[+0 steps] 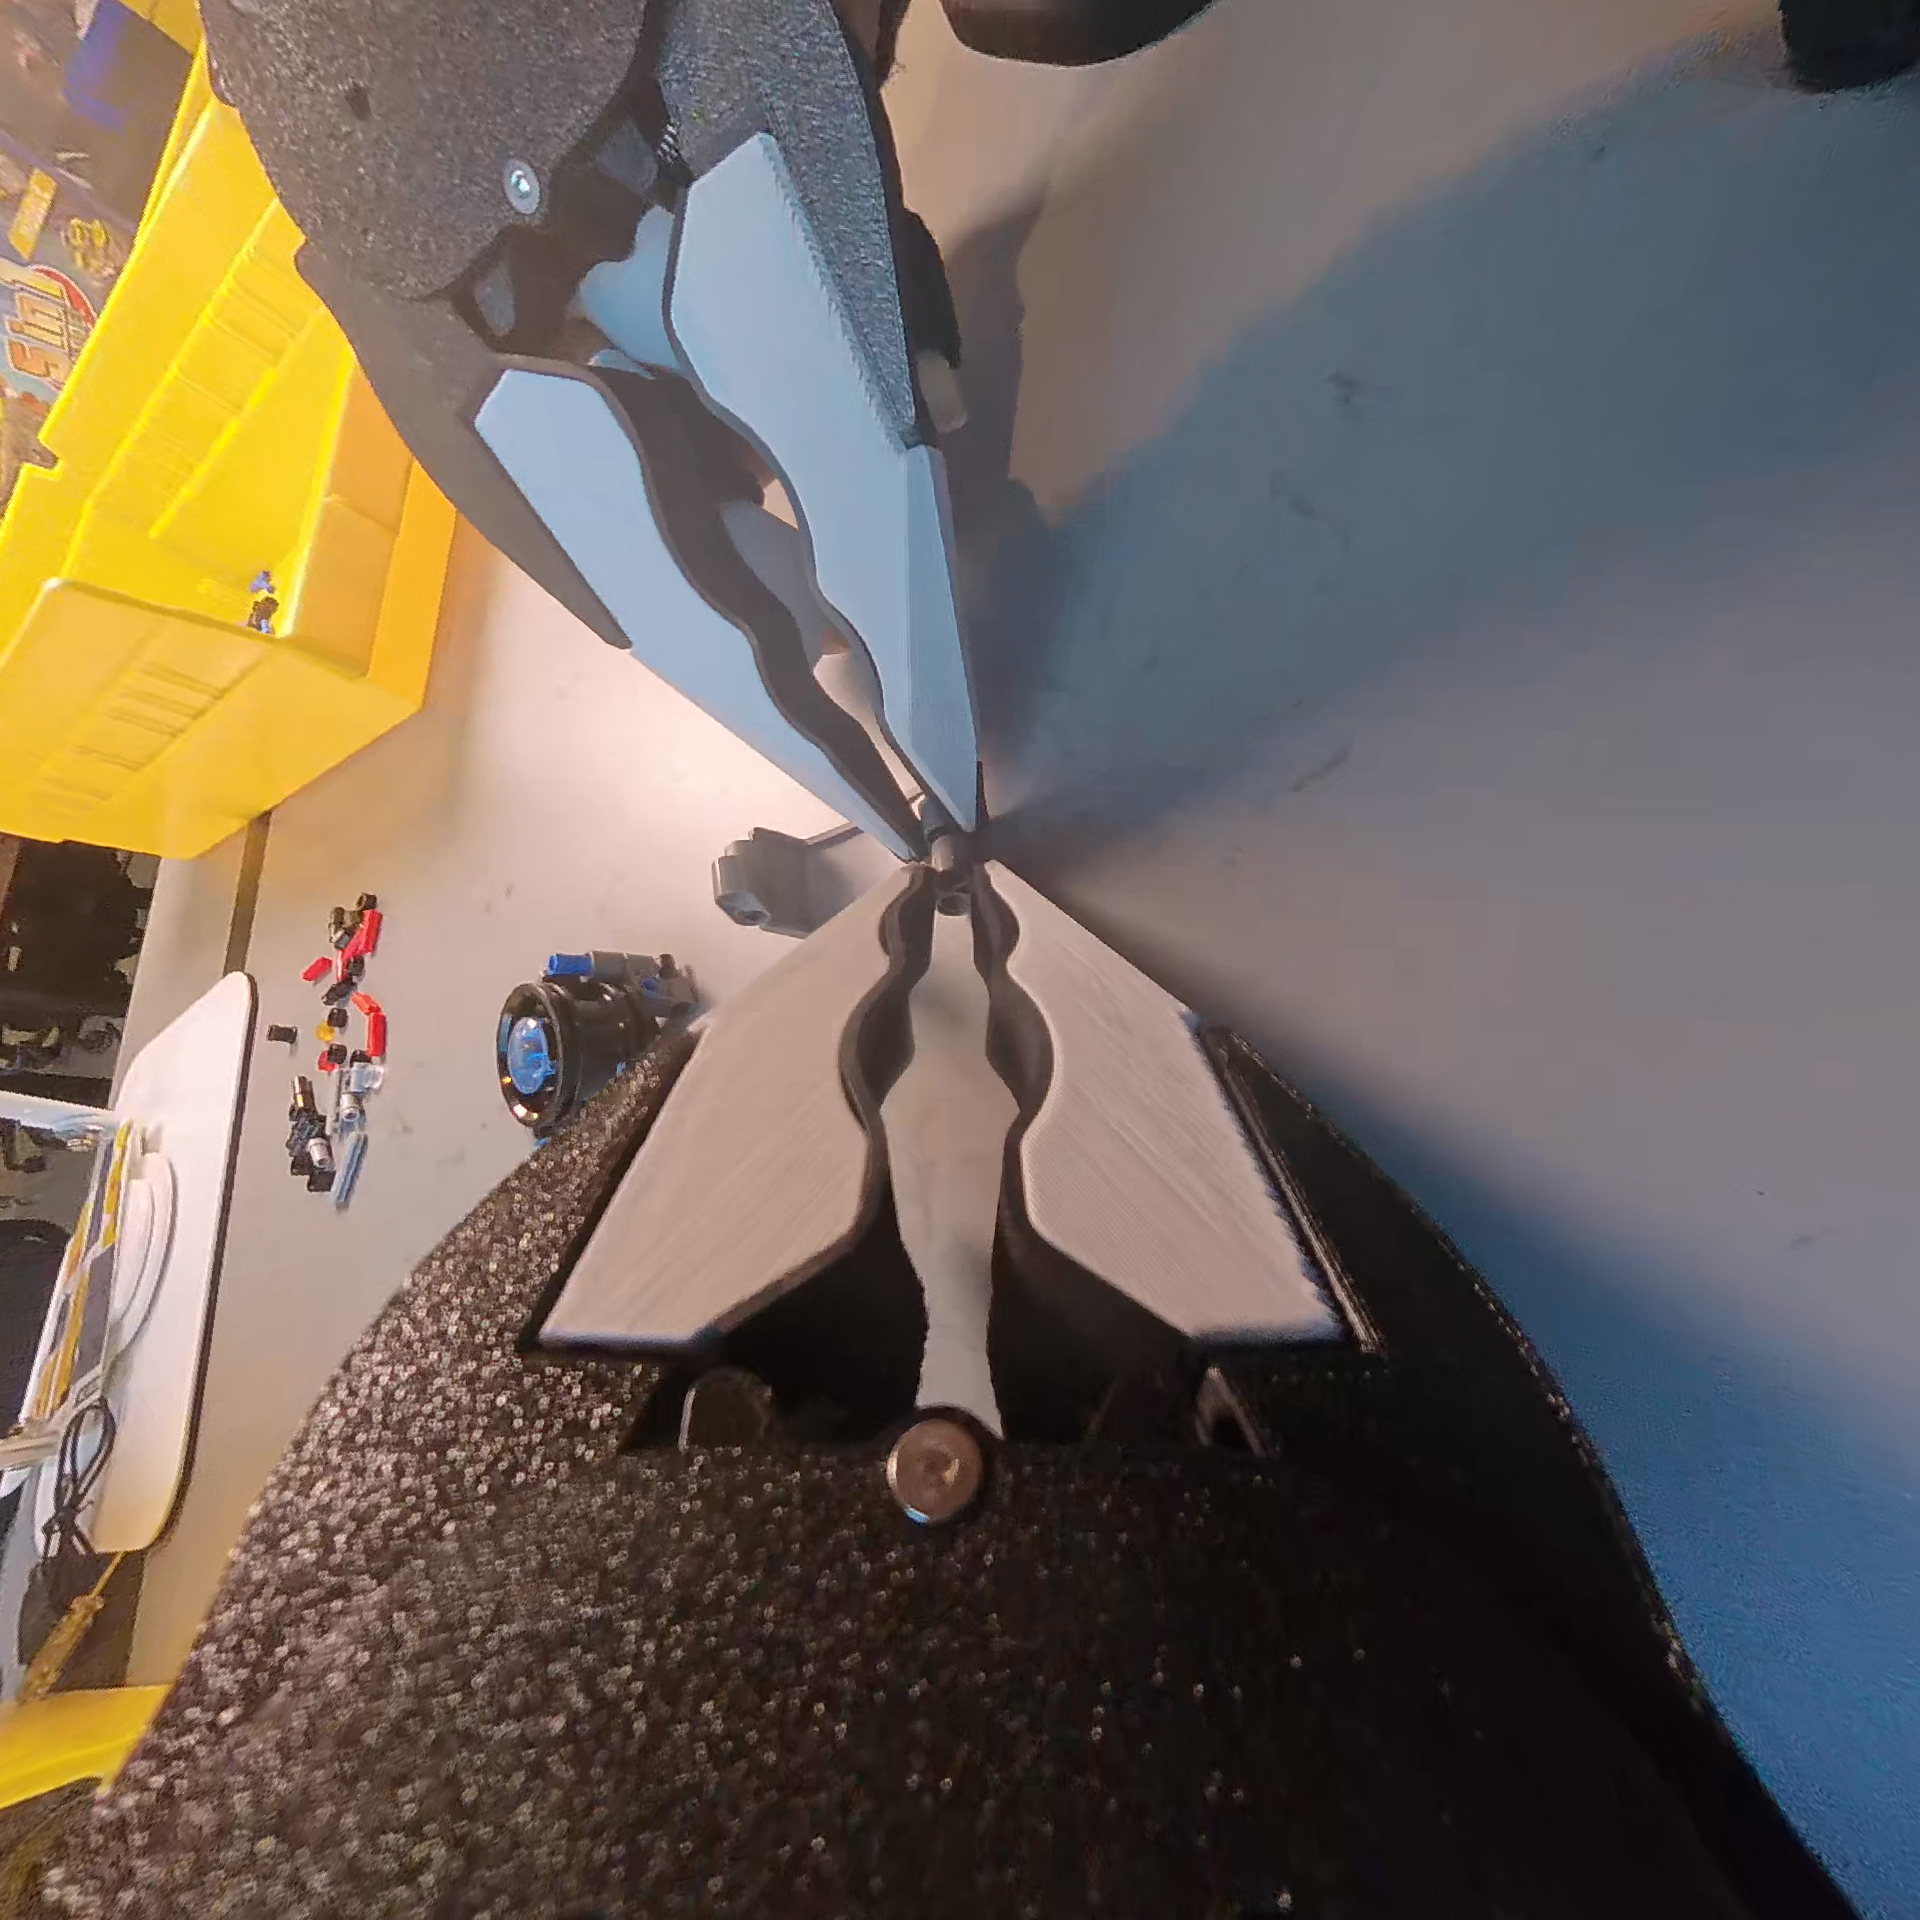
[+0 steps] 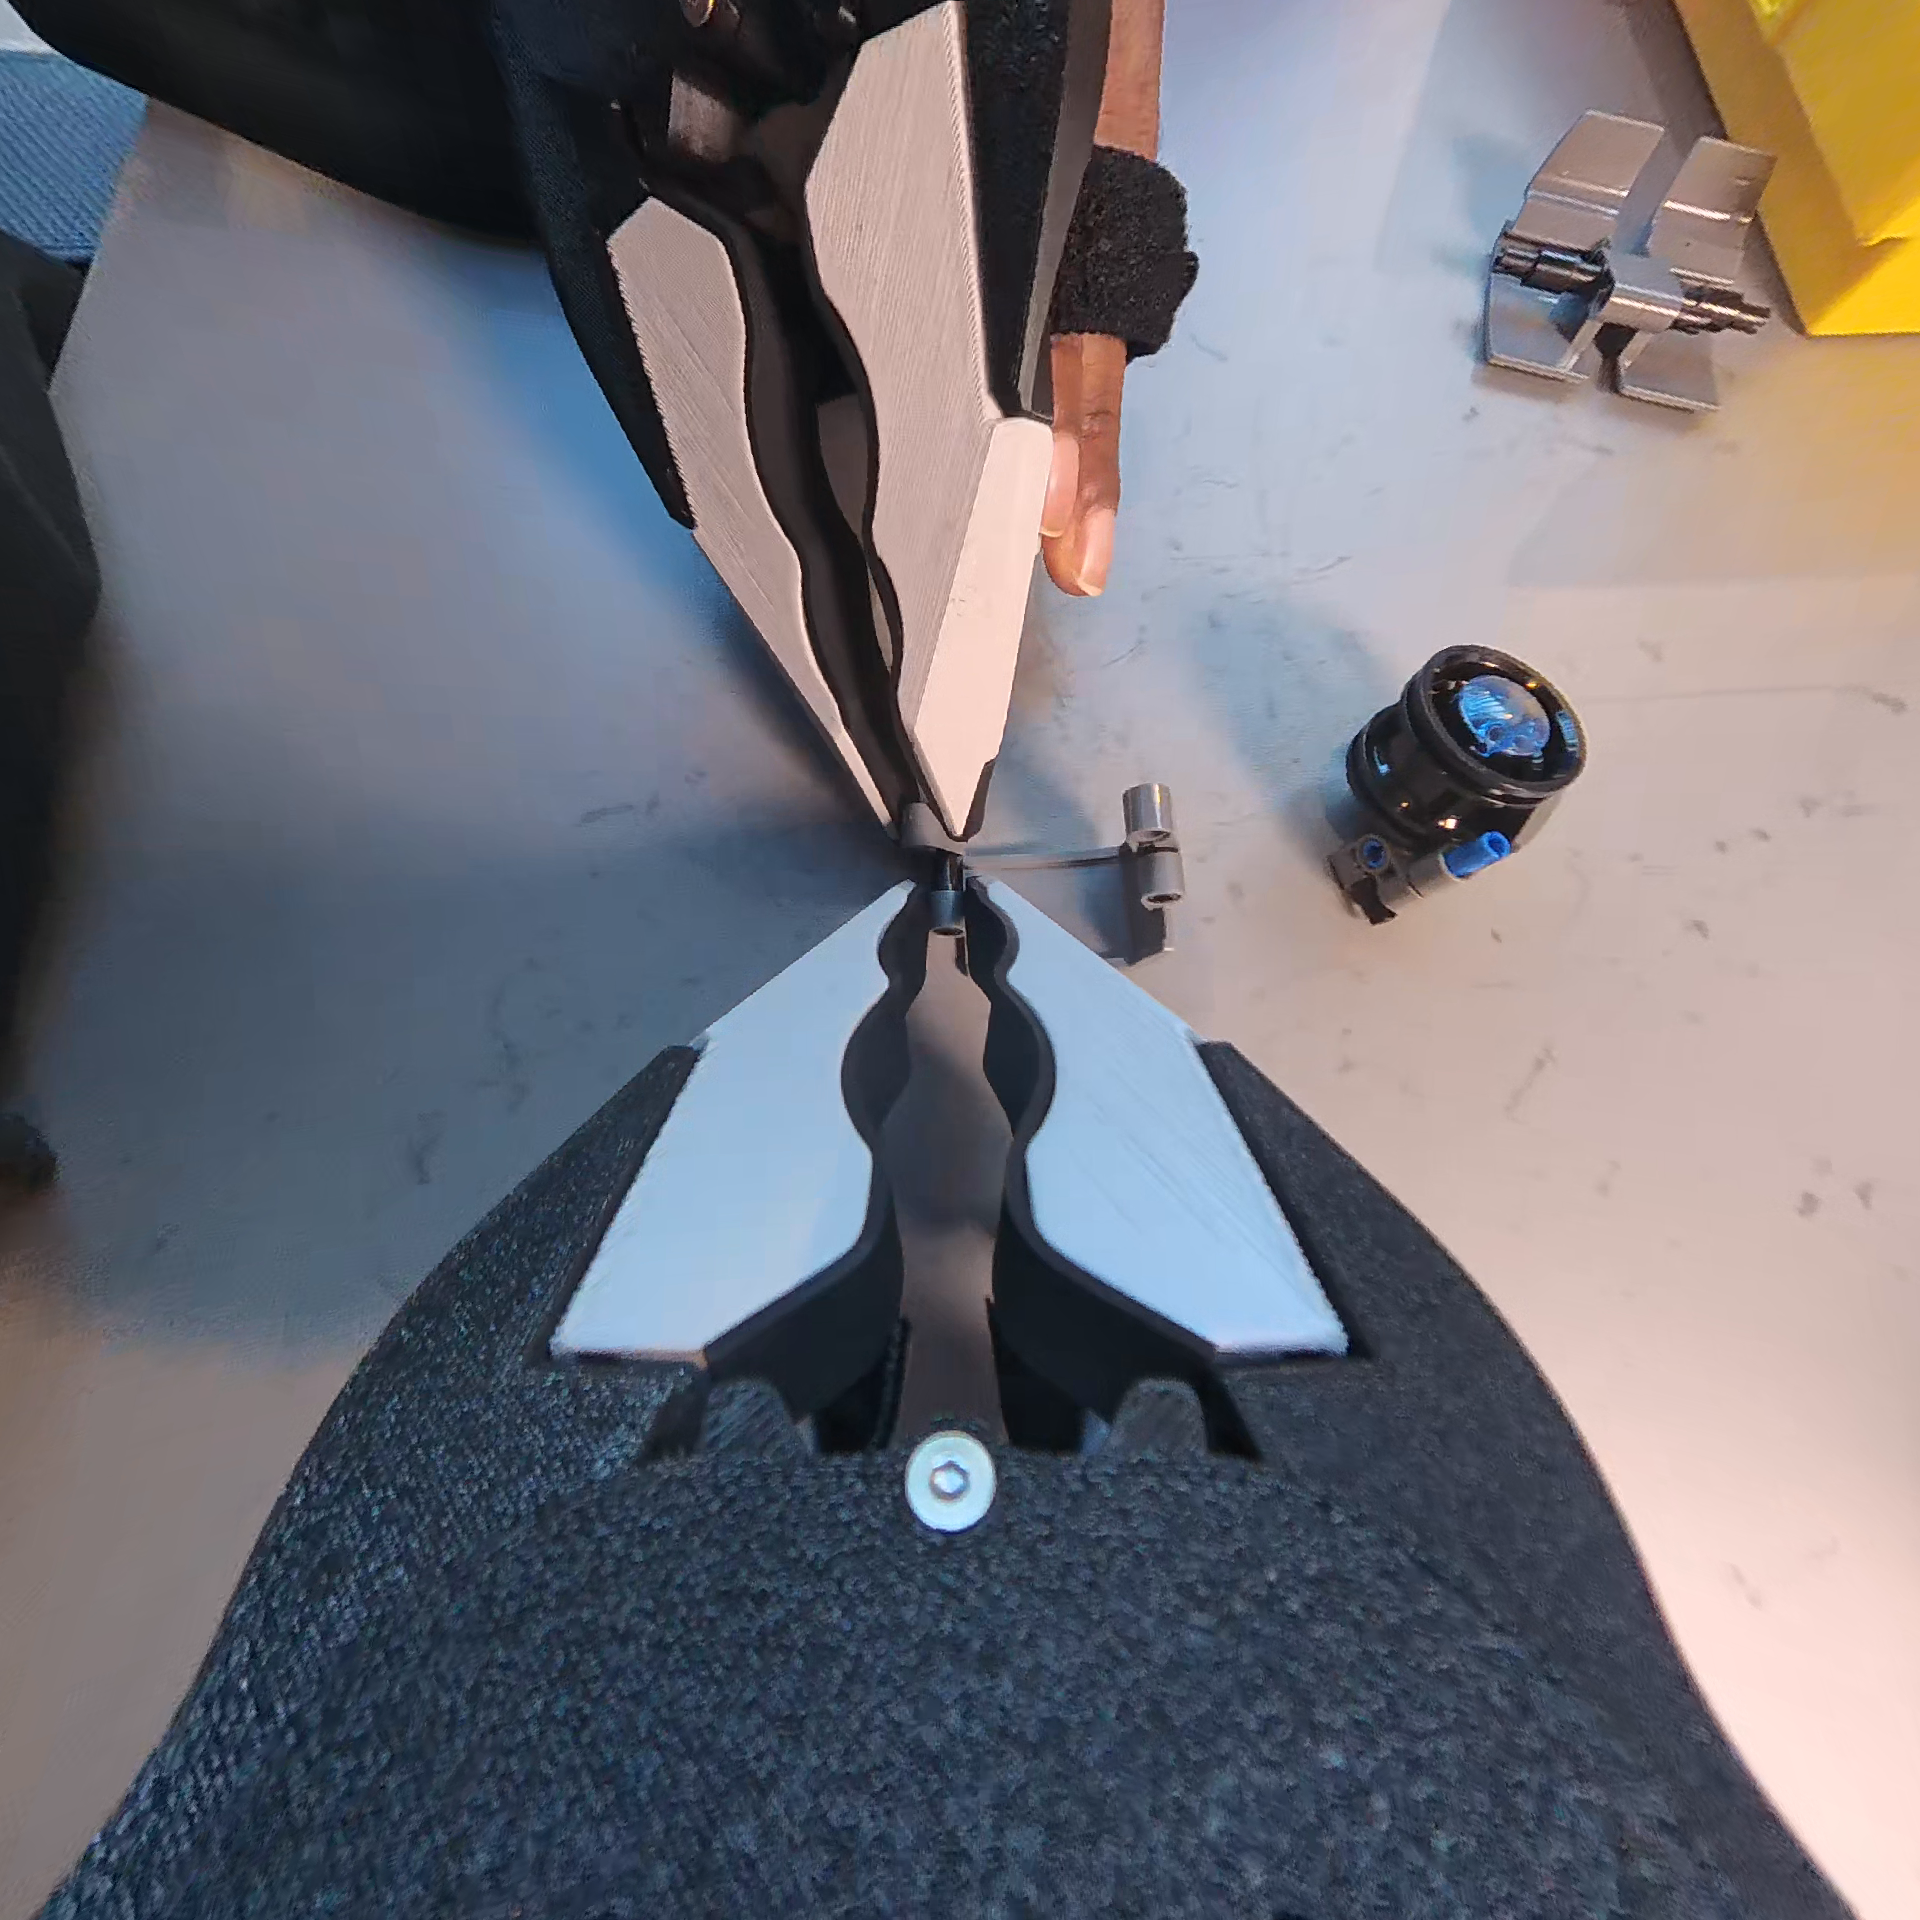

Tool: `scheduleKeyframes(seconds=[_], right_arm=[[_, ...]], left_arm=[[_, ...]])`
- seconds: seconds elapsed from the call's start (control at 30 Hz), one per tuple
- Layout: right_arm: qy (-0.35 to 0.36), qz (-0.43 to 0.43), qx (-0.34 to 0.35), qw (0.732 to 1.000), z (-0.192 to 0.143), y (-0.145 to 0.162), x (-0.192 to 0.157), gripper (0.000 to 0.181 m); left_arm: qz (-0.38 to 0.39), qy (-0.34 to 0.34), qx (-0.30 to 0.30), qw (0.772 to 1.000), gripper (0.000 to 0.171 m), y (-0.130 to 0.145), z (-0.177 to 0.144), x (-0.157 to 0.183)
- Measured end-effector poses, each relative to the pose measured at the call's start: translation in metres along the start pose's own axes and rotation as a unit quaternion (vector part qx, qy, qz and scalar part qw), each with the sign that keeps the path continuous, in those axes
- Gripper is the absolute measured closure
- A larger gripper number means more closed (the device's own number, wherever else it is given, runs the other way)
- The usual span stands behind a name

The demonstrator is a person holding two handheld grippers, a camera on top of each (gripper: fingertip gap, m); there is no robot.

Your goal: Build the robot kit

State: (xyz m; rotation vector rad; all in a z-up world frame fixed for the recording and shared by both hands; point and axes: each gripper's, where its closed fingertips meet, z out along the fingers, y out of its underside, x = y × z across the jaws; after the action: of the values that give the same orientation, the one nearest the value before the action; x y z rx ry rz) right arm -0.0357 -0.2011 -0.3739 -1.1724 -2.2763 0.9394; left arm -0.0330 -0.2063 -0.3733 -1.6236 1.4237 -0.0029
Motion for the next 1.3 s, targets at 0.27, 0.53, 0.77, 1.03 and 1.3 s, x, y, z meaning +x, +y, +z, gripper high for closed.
scheduleKeyframes(seconds=[0.27, 0.53, 0.77, 1.03, 1.3], right_arm=[[-0.007, 0.029, 0.014, 0.999, 0.0005, 0.0004, -0.0002, 0.175], [0.001, 0.006, 0.015, 1.000, 0.0000, 0.0014, 0.0007, 0.174], [0.000, -0.014, 0.015, 1.000, -0.0006, 0.0022, 0.0012, 0.172], [0.000, -0.017, 0.016, 1.000, -0.0004, 0.0020, 0.0017, 0.170], [-0.016, -0.020, 0.015, 1.000, -0.0008, 0.0020, -0.0018, 0.164]], left_arm=[[0.023, 0.018, 0.012, 0.999, 0.165, 0.0005, -0.0004, 0.0004], [0.011, 0.024, 0.006, 1.000, 0.165, 0.0014, 0.0003, -0.0008], [0.002, 0.023, 0.001, 1.000, 0.165, 0.0024, 0.0010, -0.0017], [-0.001, 0.026, 0.001, 1.000, 0.165, 0.0024, 0.0011, -0.0016], [0.000, 0.026, 0.002, 1.000, 0.165, 0.0023, 0.0012, -0.0017]])
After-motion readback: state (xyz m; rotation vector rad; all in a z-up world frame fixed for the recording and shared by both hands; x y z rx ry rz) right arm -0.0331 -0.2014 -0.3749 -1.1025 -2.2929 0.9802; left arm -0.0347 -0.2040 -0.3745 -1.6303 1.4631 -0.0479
